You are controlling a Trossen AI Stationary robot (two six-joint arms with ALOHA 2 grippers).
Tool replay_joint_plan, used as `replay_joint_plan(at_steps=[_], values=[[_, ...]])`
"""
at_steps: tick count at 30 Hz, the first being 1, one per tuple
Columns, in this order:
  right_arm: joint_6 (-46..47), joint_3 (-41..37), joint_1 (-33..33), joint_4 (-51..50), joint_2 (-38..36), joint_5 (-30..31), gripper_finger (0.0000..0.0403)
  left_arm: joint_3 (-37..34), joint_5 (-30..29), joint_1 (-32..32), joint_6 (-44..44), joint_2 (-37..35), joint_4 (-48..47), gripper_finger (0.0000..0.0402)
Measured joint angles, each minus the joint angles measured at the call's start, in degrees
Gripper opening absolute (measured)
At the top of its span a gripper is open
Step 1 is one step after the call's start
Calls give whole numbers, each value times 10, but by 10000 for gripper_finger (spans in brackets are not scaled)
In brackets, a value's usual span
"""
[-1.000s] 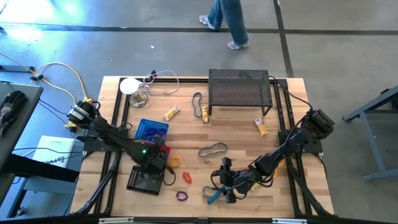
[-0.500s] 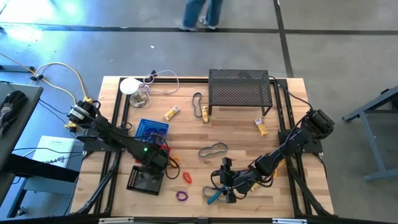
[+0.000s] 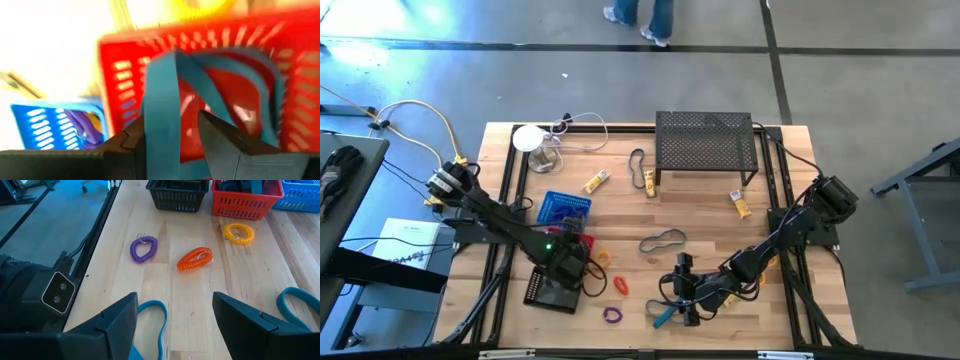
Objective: Pick & Place Office Desk Supplies
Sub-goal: Put the blue rubber band into the bin, then put the orange spring keychain into the blue bin
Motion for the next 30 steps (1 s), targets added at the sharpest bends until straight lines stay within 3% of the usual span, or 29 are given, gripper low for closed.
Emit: replay_joint_plan(at_steps=[14,19,25,30], values=[[-1,0,0,0,0,0,247,16,-4,-3,0,-147,-5,145],[0,0,0,-2,0,0,247,16,-23,-3,-70,-217,6,145],[33,0,0,-35,0,-51,247,16,-30,-3,-164,-258,90,145],[95,0,0,-82,0,-114,247,15,-27,-3,-164,-236,208,145]])
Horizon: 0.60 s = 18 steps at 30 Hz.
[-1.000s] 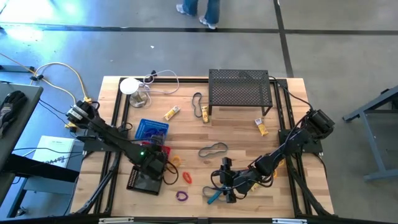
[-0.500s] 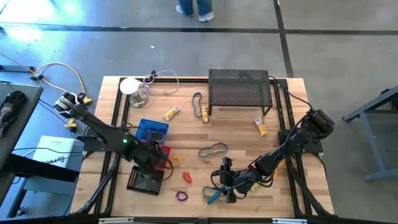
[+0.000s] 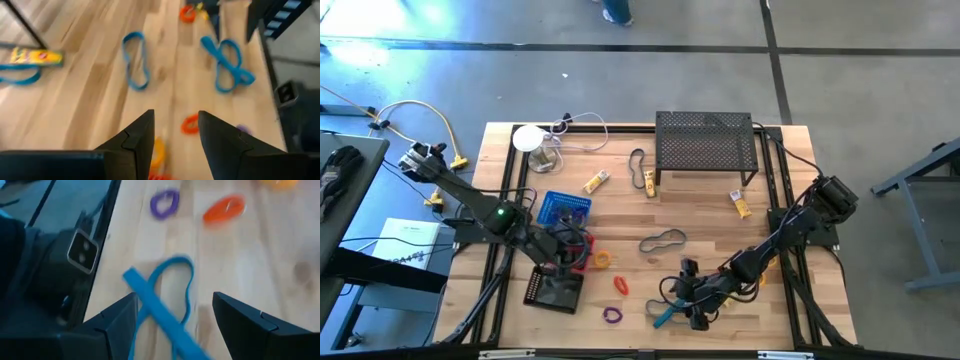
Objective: Pick & Place Office Desk Supplies
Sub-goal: Put the orange spring keychain into the blue bin
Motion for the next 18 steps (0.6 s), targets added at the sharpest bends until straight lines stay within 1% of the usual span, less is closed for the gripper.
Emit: replay_joint_plan(at_steps=[4,6,8,12,14,18], values=[[92,0,0,-81,0,-68,247,0,0,0,-1,41,74,145],[144,0,0,-133,0,-81,247,0,0,-4,-1,70,98,145],[187,0,0,-185,0,-78,247,0,2,-5,-1,101,119,145],[238,0,0,-268,0,-42,247,0,3,-5,-1,162,156,145],[251,0,0,-295,0,-29,247,-1,2,-2,1,188,185,145],[266,0,2,-324,0,-23,247,-1,2,5,26,223,246,145]])
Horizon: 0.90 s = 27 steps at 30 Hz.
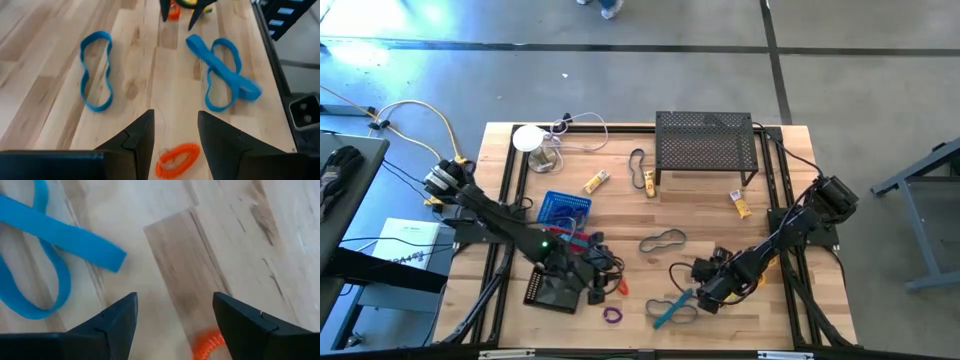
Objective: Pick & Place Office Desk Supplies
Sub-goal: Put the orange spring keychain into the blue bin
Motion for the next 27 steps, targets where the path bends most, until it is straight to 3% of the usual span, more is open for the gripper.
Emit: replay_joint_plan(at_steps=[8,18,27], values=[[97,0,20,-111,0,-7,247,0,26,5,12,9,56,145],[126,0,40,-125,0,25,247,0,28,4,11,32,59,145],[208,-14,59,-131,0,55,247,0,50,4,10,77,71,145]])
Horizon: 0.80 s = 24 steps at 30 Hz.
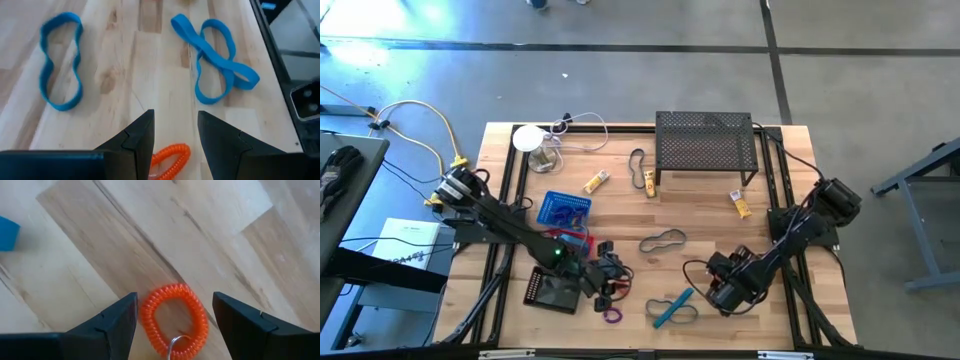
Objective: Pick & Place Office Desk Supplies
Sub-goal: Put the orange spring keychain into the blue bin
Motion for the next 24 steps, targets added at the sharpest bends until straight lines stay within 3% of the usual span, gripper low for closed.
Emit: replay_joint_plan(at_steps=[15,19,24], values=[[16,-31,10,25,-2,-9,240,0,25,0,0,7,20,145],[16,-31,14,38,-2,-10,205,0,25,0,0,7,27,145],[10,-31,14,50,-1,-11,119,0,25,0,0,7,39,145]])
